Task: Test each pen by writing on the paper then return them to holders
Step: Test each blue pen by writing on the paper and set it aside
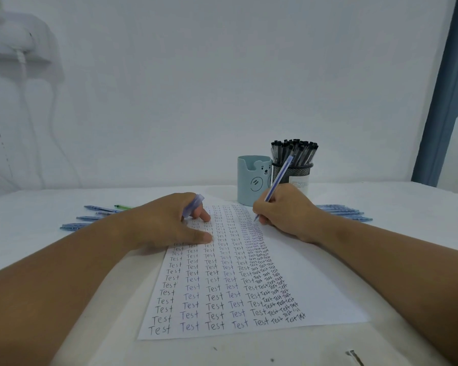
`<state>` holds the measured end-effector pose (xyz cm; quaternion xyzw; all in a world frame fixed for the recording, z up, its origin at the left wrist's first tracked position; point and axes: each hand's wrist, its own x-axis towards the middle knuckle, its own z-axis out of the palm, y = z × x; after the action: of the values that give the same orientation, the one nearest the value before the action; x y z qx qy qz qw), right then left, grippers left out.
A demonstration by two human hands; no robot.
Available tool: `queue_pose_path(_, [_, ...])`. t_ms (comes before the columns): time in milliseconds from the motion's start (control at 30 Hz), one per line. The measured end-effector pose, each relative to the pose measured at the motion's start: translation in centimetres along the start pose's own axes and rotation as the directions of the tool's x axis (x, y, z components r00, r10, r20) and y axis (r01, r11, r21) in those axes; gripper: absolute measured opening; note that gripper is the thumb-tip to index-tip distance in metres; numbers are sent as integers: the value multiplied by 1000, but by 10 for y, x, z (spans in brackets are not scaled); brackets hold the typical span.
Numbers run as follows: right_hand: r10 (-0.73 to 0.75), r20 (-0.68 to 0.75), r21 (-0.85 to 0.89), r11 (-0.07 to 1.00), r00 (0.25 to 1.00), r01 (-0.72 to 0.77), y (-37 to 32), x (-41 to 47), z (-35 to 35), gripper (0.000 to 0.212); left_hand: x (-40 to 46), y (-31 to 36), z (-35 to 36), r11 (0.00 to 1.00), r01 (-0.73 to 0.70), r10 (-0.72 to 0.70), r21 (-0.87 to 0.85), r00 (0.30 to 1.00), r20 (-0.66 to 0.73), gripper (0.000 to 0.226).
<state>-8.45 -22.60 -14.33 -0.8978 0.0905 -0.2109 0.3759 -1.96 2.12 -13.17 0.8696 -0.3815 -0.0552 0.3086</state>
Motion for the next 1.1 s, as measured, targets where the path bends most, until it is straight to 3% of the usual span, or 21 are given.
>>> queue_pose_path(333, [-24, 36, -25, 999, 999, 25, 0, -1, -1, 21, 2, -4, 1, 998, 23, -23, -62, 1000, 4, 29])
queue_pose_path(667, [-19, 32, -26, 999, 999, 20, 1, -1, -1, 24, 1, -3, 1, 998, 38, -37, -44, 999, 10, 43])
queue_pose_path(1100, [-63, 22, -60, 996, 998, 64, 0, -1, -1, 25, 3, -4, -1, 999, 45, -44, -16, 999, 20, 45])
